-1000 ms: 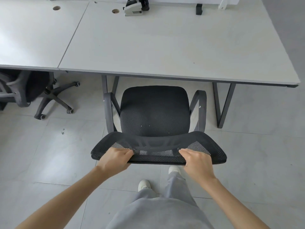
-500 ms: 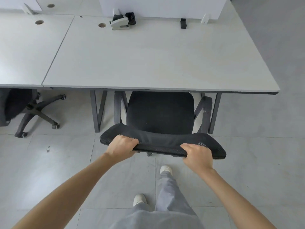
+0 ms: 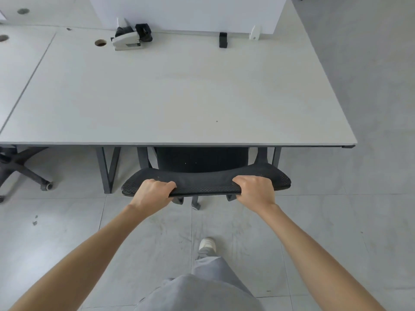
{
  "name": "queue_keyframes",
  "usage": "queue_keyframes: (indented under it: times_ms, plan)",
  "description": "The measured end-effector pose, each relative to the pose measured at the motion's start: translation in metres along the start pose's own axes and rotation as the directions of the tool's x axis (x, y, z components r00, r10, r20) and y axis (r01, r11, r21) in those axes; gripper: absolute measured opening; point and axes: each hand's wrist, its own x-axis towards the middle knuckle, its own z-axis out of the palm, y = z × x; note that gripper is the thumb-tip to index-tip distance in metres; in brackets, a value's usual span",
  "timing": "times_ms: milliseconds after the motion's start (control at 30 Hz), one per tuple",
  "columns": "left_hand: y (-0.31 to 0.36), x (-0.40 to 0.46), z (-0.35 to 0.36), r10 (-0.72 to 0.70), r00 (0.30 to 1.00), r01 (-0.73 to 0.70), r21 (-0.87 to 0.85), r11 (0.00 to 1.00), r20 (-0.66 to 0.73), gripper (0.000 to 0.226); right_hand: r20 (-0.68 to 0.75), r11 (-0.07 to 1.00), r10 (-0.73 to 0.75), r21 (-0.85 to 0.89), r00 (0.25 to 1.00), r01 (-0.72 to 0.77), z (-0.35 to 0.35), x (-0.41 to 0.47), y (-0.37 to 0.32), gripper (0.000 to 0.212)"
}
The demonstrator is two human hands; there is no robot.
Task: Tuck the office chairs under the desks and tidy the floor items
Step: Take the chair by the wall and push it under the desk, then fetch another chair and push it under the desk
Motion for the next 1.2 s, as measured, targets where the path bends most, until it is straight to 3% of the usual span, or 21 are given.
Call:
queue_keyframes:
  times_ms: [133, 267, 400, 633, 833, 1033, 1200]
  plan:
    - [-0.016, 0.023, -0.015, -0.037, 0.999, 0.038, -0.013, 0.999, 0.018, 0.013, -0.042, 1.000, -0.008, 0.001, 0.999, 0.008, -0.006, 0.026, -0.004, 0.031]
    - [-0.031, 0.047, -0.035, -0.116, 0.985, 0.117, -0.001, 0.993, 0.127, 0.024, -0.061, 0.999, -0.016, 0.037, 0.998, 0.018, -0.009, 0.048, -0.013, 0.055]
    - [-0.033, 0.056, -0.035, -0.156, 0.975, 0.157, 0.002, 0.988, 0.158, 0.028, -0.058, 0.999, -0.012, 0.045, 0.998, 0.015, -0.010, 0.060, -0.010, 0.046]
    - [-0.020, 0.062, -0.020, -0.126, 0.992, 0.125, -0.068, 0.990, 0.003, 0.021, -0.043, 0.999, -0.016, 0.039, 0.999, 0.017, -0.004, 0.064, 0.014, 0.031]
    - [-0.022, 0.064, -0.020, -0.157, 0.987, 0.160, -0.073, 0.984, 0.042, 0.025, -0.068, 0.997, -0.005, 0.081, 0.998, 0.010, -0.001, 0.065, 0.013, 0.032]
    - [-0.014, 0.066, -0.021, -0.208, 0.977, 0.212, -0.115, 0.970, 0.045, 0.025, -0.106, 0.969, -0.100, 0.214, 0.989, 0.121, -0.002, 0.059, 0.021, 0.030]
    - [0.015, 0.055, -0.033, -0.058, 0.998, 0.064, -0.260, 0.963, 0.030, 0.033, -0.193, 0.964, -0.140, 0.199, 0.971, 0.178, -0.011, 0.031, 0.026, 0.028]
